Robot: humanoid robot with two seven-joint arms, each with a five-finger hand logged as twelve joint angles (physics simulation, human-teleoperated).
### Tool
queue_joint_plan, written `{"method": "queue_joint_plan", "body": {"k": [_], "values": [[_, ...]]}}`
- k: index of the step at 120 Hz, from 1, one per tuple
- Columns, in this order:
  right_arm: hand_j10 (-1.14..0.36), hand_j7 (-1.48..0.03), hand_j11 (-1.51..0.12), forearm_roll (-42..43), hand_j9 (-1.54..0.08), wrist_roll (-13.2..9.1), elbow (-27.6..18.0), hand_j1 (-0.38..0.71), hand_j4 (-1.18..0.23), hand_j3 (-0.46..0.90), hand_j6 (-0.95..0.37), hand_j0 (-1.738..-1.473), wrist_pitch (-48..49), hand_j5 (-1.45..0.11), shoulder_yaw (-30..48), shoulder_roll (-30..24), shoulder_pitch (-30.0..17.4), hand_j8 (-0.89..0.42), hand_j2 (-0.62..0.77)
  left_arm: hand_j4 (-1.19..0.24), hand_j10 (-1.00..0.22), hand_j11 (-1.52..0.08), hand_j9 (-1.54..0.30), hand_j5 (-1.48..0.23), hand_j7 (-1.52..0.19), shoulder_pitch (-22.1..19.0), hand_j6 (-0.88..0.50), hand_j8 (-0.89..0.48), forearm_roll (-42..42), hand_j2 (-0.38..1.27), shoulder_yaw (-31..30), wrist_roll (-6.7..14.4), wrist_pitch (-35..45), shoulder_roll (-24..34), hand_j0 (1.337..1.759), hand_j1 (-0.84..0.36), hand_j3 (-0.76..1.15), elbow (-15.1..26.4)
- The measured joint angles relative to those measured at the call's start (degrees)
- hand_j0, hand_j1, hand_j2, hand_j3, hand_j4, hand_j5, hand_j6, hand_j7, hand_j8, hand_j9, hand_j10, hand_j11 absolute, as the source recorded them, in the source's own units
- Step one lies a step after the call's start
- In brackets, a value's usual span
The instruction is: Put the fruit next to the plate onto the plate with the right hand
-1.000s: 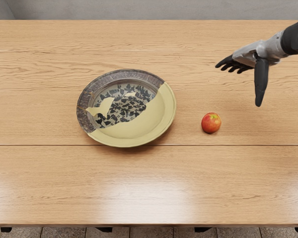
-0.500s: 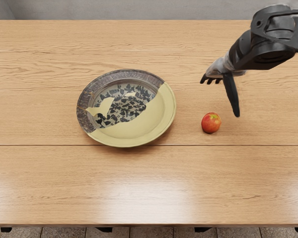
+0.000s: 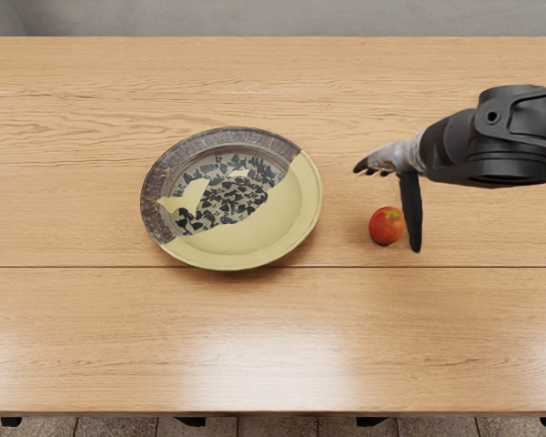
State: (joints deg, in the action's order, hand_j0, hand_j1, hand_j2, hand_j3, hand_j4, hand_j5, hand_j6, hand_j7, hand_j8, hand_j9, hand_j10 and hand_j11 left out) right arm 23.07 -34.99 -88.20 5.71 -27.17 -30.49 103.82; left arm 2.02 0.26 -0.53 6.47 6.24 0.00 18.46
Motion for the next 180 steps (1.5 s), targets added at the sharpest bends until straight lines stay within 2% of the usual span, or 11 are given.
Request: {"method": "queue_joint_plan", "body": {"k": [23,60,87,136,180], "values": [[-0.03,-0.03,-0.03,3.94,-0.03,-0.01,-0.11,-0.32,-0.03,0.0,-0.03,-1.658,-5.62,-0.03,0.43,-0.13,-2.46,-0.03,0.0,0.0,0.0,0.0,0.0,0.0,0.0,0.0,0.0,0.0,0.0,0.0,0.0,0.01,0.0,0.0,1.658,0.35,0.0,0.0],[-0.16,-0.2,-0.2,5.94,-0.2,-0.01,-0.18,-0.16,-0.16,0.0,-0.16,-1.658,-9.46,-0.2,0.49,0.4,-5.37,-0.16,-0.03,0.0,0.0,0.0,0.0,0.0,0.0,0.0,0.0,0.0,0.0,0.0,0.0,0.0,0.0,0.0,1.658,0.35,0.0,0.0],[-0.21,-0.27,-0.27,9.76,-0.27,-0.01,-0.2,-0.1,-0.21,0.0,-0.21,-1.658,-15.53,-0.27,-0.74,4.21,-6.31,-0.21,-0.04,0.0,0.0,0.0,0.0,0.0,0.0,0.0,0.0,0.0,0.0,0.0,0.0,0.0,0.0,0.0,1.658,0.35,0.0,0.0],[-0.23,-0.29,-0.29,14.14,-0.29,-0.01,-1.25,-0.08,-0.23,0.0,-0.23,-1.658,-25.32,-0.29,-4.01,6.49,-10.4,-0.23,-0.04,0.0,0.0,0.0,0.0,0.0,0.0,0.0,0.0,0.0,0.0,0.0,0.0,-0.01,0.0,0.0,1.658,0.35,0.0,0.0],[-0.22,-0.29,-0.29,15.11,-0.29,-0.01,-1.2,-0.08,-0.22,0.0,-0.23,-1.658,-28.55,-0.29,-4.79,8.13,-13.21,-0.23,-0.04,0.0,0.0,0.0,0.0,0.0,0.0,0.0,0.0,0.0,0.0,0.0,0.0,0.02,0.0,0.0,1.658,0.35,0.0,0.0]]}}
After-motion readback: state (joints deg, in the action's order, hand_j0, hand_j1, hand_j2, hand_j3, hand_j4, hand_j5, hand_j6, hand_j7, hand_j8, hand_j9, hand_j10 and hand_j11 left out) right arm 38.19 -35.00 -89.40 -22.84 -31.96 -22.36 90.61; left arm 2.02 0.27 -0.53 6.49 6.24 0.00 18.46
